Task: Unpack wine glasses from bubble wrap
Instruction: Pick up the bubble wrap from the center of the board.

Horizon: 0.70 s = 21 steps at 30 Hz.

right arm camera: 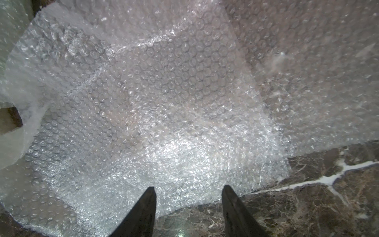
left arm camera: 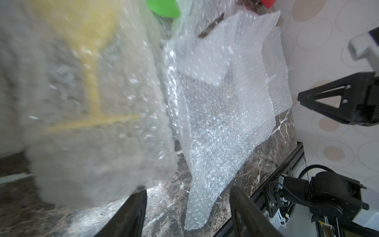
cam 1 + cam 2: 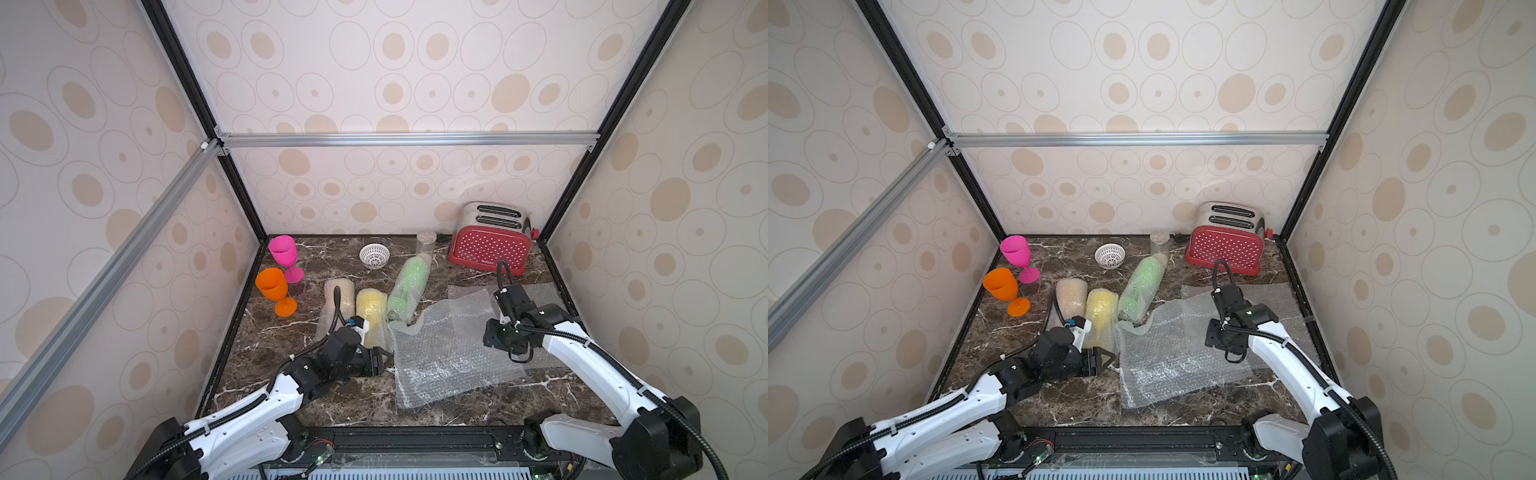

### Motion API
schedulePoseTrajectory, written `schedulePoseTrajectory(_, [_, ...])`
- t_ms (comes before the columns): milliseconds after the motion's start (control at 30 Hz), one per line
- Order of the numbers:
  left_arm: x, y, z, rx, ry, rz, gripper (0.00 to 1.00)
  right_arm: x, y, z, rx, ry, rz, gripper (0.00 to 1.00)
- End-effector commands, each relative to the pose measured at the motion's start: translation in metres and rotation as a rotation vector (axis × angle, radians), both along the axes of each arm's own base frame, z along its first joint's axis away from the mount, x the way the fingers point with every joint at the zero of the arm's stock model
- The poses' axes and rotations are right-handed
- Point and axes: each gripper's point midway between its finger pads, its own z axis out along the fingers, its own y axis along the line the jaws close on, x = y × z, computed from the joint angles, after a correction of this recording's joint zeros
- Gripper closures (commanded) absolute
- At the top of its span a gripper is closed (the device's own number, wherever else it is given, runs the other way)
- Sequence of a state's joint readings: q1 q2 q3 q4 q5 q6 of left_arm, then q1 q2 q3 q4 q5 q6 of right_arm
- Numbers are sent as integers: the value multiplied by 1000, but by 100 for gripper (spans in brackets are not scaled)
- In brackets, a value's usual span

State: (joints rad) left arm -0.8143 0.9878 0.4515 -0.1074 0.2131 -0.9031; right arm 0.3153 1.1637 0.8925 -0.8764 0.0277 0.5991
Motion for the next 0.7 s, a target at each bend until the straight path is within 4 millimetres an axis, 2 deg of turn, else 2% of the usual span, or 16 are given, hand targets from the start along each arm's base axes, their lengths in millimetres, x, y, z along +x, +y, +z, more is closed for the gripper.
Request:
schedulePoseTrajectory(0, [3, -24, -1, -30, -13, -3, 35, -11, -11, -2, -16, 13, -43, 46])
schedulePoseTrajectory(100, [0, -27, -25, 63, 21, -25, 37, -16, -14, -4, -2, 11, -56, 46])
schedulePoseTrajectory(233, [5, -28, -40, 110, 27, -26, 45, -21, -18, -5, -15, 5, -68, 46])
schedulePoseTrajectory(333, [11, -28, -42, 143, 20, -10, 62, -25, -24, -4, -45, 6, -75, 46])
schedulePoseTrajectory(367, [14, -26, -42, 155, 16, 5, 72, -23, -31, -3, -56, 3, -97, 46])
schedulePoseTrajectory(433, [18, -21, -43, 186, 11, 35, 90, -24, -38, -2, -86, 4, -110, 37])
schedulePoseTrajectory(533, [21, -9, -45, 239, 23, 72, 97, -25, -42, -3, -103, 7, -117, 33])
schedulePoseTrajectory(667, [24, 14, -45, 285, 36, 133, 100, -27, -41, -14, -93, 28, -120, 33])
